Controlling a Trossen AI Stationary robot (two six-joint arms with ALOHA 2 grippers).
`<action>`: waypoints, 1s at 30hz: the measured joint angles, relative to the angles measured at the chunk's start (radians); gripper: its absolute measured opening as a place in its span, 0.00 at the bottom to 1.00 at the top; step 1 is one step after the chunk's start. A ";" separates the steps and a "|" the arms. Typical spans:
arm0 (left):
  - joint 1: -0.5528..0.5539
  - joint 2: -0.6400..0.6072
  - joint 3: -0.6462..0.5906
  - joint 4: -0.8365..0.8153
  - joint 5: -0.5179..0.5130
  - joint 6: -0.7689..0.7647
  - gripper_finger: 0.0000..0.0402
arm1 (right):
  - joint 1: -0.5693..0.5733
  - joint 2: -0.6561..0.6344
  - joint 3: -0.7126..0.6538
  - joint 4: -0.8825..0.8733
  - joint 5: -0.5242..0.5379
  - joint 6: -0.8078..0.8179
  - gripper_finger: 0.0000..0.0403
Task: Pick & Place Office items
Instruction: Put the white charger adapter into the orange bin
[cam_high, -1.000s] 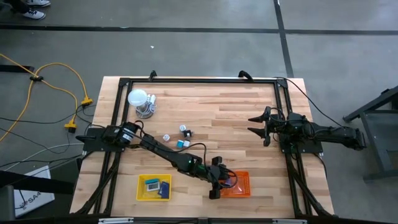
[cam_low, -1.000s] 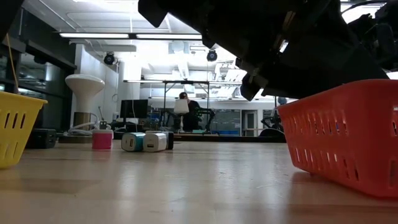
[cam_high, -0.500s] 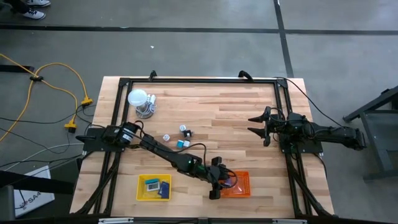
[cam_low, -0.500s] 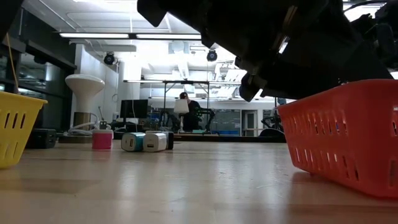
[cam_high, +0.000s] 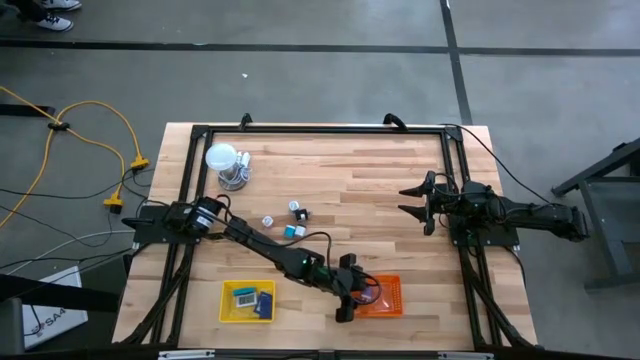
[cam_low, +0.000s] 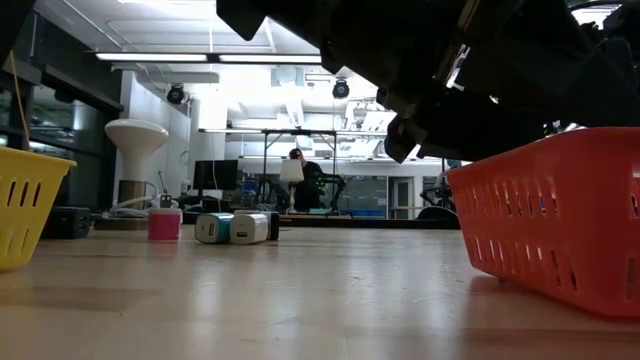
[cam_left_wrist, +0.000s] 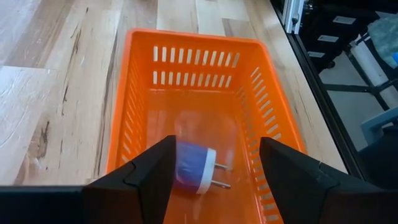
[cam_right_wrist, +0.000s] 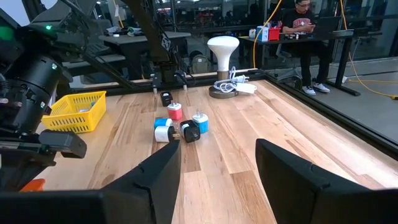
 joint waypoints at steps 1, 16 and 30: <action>0.000 0.000 0.000 0.000 0.000 0.000 0.56 | 0.000 0.000 0.000 0.000 0.000 0.000 0.48; 0.000 0.000 0.000 0.000 0.000 -0.004 0.56 | 0.000 0.000 0.000 0.000 0.000 0.000 0.48; 0.000 0.000 0.000 0.000 0.000 -0.003 0.24 | 0.000 0.000 0.000 0.000 0.000 0.000 0.48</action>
